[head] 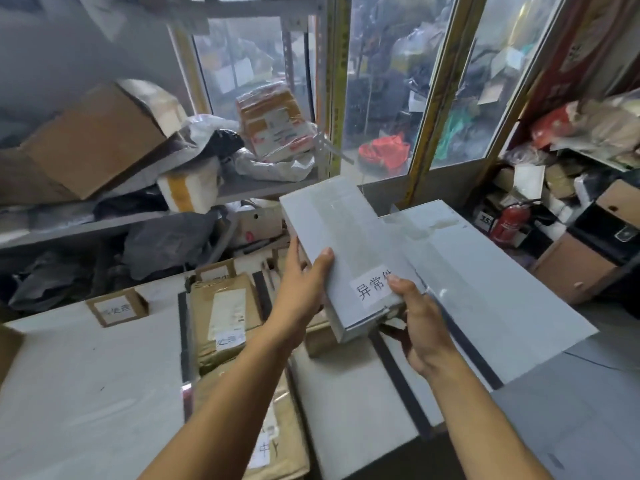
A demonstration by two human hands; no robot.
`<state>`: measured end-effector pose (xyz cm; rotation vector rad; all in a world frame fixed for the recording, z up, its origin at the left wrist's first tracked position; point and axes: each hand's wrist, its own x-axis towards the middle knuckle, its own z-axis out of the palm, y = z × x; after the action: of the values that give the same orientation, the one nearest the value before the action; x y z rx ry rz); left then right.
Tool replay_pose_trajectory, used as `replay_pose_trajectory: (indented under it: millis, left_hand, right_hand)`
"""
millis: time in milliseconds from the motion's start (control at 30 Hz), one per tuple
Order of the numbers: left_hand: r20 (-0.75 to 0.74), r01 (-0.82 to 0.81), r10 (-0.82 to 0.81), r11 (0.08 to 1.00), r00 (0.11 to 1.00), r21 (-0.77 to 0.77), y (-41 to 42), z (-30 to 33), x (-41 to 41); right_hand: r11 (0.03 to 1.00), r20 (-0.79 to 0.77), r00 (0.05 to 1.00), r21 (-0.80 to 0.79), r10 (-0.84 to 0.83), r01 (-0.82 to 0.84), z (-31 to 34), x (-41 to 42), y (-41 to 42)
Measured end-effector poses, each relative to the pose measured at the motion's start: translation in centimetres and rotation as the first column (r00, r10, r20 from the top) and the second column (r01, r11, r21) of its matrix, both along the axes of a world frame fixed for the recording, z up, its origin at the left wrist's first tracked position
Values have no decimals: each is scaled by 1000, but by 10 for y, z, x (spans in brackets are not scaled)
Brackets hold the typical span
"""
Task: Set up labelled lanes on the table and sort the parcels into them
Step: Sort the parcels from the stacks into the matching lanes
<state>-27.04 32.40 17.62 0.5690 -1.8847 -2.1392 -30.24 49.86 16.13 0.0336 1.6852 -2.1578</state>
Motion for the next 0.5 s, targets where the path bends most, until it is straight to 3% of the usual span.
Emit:
replay_pose_trajectory:
  millis: [200, 500]
  left_hand:
    - [64, -22, 26, 998, 998, -51, 40, 6, -60]
    - [130, -25, 43, 991, 991, -132, 60, -26, -107]
  right_hand:
    - [993, 21, 994, 53, -107, 106, -3, -92, 51]
    - [980, 158, 971, 113, -178, 162, -75, -183, 86]
